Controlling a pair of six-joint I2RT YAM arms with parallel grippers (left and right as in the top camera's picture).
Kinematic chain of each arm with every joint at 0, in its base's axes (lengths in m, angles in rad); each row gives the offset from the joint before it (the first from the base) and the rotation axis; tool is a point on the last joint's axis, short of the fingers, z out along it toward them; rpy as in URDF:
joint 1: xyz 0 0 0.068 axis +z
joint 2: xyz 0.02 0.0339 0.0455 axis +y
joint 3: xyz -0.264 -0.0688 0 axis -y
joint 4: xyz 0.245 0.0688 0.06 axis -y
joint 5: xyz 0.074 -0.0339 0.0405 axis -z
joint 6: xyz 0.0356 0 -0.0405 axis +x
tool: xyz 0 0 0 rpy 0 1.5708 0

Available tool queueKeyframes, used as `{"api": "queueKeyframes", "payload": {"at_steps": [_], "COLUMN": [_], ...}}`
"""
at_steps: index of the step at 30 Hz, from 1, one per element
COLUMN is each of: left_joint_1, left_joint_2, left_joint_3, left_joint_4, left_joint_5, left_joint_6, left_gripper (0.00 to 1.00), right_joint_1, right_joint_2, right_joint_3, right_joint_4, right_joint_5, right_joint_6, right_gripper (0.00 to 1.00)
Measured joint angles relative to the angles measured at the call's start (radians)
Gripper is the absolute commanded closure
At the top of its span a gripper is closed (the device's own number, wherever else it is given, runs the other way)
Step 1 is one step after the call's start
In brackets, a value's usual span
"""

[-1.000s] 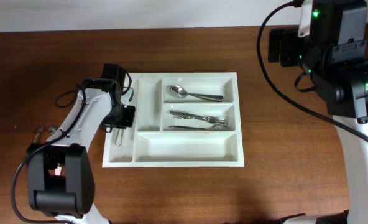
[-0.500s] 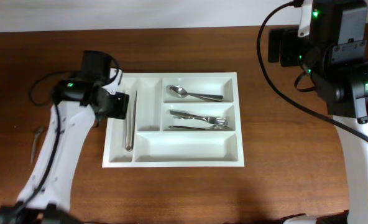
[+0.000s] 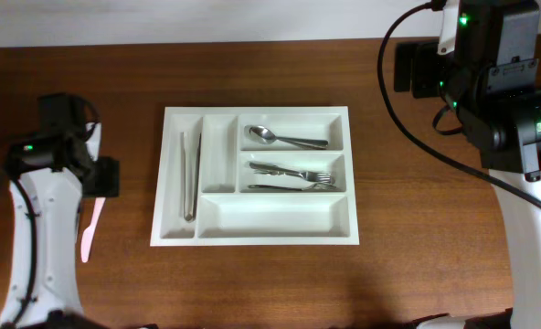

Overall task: Pack container
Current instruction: 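Move the left gripper back to the spoons and grasp one spoon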

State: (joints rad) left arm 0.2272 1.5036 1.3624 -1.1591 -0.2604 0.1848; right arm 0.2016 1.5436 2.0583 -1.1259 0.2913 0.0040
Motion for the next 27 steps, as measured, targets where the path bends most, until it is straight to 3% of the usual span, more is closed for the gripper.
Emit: {"api": "queueKeyframes", "payload": {"at_steps": [13, 27], "left_joint_1": [0.274, 0.297], "left_joint_2": [0.265, 0.487], "left_joint_3": [-0.016, -0.018], "left_joint_4": [0.135, 0.304], "left_joint_5": [0.067, 0.127], "left_joint_6": [0.105, 0.227], "left_gripper": [0.3, 0.44], "right_joint_1": [0.0, 0.0], "right_joint_2": [0.0, 0.0], "right_joint_3": [0.0, 0.0], "right_joint_4": [0.0, 0.0], "right_joint_5": [0.0, 0.0], "right_joint_6": [0.0, 0.0], "right_gripper": [0.01, 0.01]}}
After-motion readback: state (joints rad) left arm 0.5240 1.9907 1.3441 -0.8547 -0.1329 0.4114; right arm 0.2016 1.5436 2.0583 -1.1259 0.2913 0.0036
